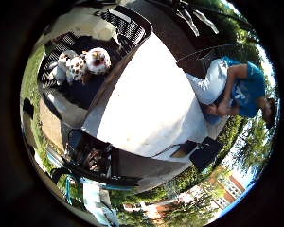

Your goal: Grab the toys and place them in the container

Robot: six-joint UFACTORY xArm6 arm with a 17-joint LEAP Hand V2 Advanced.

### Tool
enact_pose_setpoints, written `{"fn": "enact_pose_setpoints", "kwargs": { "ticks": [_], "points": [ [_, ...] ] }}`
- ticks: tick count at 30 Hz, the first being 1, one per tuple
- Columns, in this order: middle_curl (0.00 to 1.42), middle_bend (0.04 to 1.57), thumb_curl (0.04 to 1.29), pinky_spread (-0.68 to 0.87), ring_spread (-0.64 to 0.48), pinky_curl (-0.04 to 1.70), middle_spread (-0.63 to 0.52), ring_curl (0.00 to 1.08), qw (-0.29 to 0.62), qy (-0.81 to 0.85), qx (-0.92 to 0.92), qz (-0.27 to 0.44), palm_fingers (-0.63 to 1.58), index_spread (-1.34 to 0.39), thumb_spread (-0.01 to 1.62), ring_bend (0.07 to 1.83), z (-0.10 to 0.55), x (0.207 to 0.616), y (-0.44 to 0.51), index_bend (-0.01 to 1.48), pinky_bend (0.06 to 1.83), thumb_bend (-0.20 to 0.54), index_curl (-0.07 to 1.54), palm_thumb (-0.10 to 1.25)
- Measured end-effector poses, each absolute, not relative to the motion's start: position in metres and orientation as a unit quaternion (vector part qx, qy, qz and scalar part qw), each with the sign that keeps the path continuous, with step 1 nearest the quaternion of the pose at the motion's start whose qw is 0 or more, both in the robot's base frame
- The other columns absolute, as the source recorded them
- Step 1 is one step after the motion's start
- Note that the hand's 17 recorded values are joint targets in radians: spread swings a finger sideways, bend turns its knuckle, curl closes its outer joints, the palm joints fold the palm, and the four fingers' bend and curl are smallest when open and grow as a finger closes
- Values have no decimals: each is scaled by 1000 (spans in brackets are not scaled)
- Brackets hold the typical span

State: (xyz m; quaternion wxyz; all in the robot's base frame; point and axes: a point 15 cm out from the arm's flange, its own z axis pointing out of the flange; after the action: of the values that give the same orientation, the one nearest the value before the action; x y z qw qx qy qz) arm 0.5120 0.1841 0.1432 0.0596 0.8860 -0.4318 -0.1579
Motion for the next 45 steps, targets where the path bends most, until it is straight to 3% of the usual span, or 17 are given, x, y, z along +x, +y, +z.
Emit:
{"fn": "enact_pose_setpoints", "kwargs": {
  "ticks": [19, 45],
  "points": [
    [264, 146, 515, 506, 321, 306, 109, 308, 55, -354, 915, -186, 7, -426, 1084, 386, 187, 489, 173, 198, 761, -27, 347, 839],
    [264, 149, 511, 490, 309, 237, 95, 315, -3, -415, 902, -119, 53, -388, 1092, 345, 295, 484, 196, 196, 689, -26, 345, 845]
  ]
}}
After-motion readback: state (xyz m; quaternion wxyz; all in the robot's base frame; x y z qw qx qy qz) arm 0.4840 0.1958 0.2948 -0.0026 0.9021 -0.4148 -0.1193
